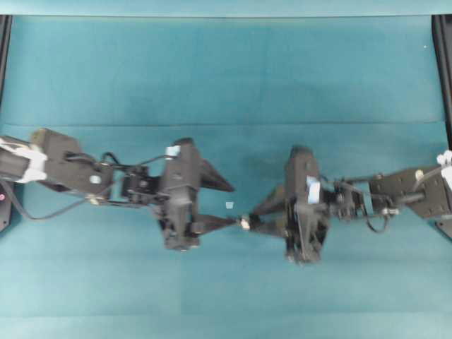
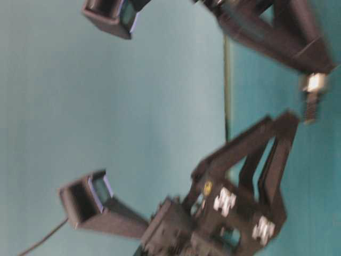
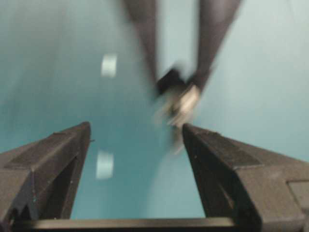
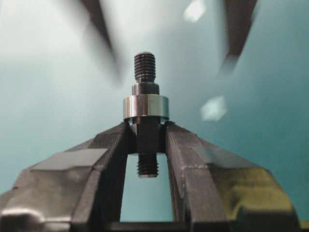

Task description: Insert the washer onto the shaft with both hands.

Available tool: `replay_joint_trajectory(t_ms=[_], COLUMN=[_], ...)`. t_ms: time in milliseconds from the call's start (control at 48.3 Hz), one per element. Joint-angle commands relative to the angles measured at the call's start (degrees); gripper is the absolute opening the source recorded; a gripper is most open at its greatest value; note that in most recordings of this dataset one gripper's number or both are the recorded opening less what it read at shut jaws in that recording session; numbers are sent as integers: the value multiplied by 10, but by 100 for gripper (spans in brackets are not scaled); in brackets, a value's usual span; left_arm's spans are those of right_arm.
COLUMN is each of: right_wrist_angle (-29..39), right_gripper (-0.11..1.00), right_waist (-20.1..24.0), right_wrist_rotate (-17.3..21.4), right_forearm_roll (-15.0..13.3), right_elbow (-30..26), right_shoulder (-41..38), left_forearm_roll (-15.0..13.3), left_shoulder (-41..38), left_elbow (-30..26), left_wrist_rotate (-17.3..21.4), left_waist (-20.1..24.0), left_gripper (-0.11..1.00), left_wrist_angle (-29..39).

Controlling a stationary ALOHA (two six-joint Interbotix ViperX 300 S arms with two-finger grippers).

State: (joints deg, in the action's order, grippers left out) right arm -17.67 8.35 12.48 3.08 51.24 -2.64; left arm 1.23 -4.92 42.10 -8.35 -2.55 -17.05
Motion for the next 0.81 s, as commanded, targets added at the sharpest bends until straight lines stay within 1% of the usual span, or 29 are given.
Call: replay_joint_trajectory(t_ms=[0, 104, 269, 456, 539, 580, 663, 725, 787], right_wrist_angle=[23, 53, 92, 127, 148, 156, 167, 171, 171], right_gripper=[0, 0, 0, 0, 4, 9, 23, 39, 57], right_waist=[5, 5, 6, 8, 12, 14, 17, 18, 20], right_wrist_rotate=[1, 0, -1, -1, -2, -2, -4, -9, -14], right_forearm_roll=[-4, -4, -4, -6, -8, -9, -14, -19, -25], right_elbow=[-10, -11, -18, -29, -33, -34, -36, -37, -38], right_shoulder=[13, 17, 15, 12, 11, 11, 12, 14, 16], left_forearm_roll=[1, 1, 1, 1, 1, 1, 1, 1, 1], left_shoulder=[40, 70, 98, 105, 105, 105, 105, 105, 105], left_elbow=[16, 46, 77, 89, 89, 89, 89, 89, 89], left_wrist_rotate=[-2, -3, -3, -3, -3, -3, -3, -3, -3], left_waist=[-2, -2, -1, 0, 0, 0, 0, 0, 0], left_gripper=[83, 83, 82, 82, 82, 82, 82, 82, 82], left_wrist_angle=[11, 19, 20, 21, 24, 25, 29, 33, 35])
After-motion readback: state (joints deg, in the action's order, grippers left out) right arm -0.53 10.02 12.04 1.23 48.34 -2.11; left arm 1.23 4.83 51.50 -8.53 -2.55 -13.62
